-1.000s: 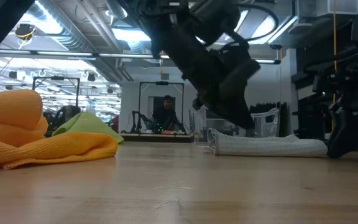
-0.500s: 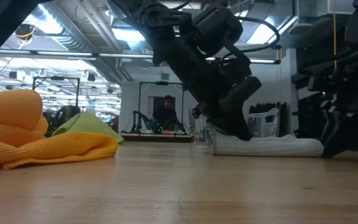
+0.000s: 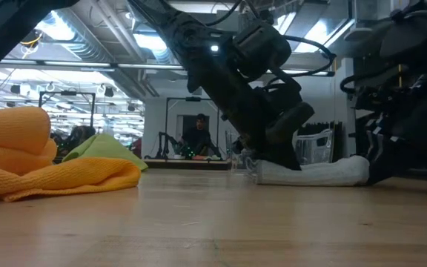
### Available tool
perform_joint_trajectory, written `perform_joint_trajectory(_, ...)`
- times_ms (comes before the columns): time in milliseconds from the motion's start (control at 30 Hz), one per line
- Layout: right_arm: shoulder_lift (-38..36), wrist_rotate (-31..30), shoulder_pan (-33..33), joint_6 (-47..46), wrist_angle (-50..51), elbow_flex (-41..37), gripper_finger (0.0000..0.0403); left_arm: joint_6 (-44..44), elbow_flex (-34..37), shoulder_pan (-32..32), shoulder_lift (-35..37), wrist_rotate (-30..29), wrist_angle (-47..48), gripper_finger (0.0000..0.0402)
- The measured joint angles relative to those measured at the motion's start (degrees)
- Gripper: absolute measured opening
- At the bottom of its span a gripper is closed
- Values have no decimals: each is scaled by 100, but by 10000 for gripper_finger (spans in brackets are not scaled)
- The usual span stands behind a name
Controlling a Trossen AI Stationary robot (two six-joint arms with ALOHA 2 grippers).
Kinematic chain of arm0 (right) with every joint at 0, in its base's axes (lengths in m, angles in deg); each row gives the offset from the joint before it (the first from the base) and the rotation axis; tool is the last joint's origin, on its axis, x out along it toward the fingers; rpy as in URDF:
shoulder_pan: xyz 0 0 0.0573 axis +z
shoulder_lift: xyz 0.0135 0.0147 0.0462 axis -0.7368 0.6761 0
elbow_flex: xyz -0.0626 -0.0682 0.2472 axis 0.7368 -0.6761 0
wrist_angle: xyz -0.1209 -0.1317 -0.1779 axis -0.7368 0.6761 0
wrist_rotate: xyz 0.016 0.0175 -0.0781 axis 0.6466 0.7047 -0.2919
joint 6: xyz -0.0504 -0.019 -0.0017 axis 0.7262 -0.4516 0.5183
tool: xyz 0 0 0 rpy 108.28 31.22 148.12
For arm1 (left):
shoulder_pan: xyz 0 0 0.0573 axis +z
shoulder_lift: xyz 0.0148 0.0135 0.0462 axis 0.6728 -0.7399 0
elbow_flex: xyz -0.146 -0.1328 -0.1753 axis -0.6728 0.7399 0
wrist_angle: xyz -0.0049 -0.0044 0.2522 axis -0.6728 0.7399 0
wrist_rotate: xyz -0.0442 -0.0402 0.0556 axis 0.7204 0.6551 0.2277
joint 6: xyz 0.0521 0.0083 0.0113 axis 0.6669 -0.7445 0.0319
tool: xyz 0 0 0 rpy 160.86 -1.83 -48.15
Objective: Fold microfiber towels
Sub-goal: Put the folded gray microfiber into the transparent bin
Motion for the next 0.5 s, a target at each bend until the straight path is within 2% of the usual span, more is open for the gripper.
perform_joint_trajectory(200,6,-44,-447,622,-420,-4,119,-91,9,4,-11,113,-6,2)
perform_joint_trajectory(500,-1,513,-934,1555,-1446,7,119,-111,17,2,-11,139,-5,2)
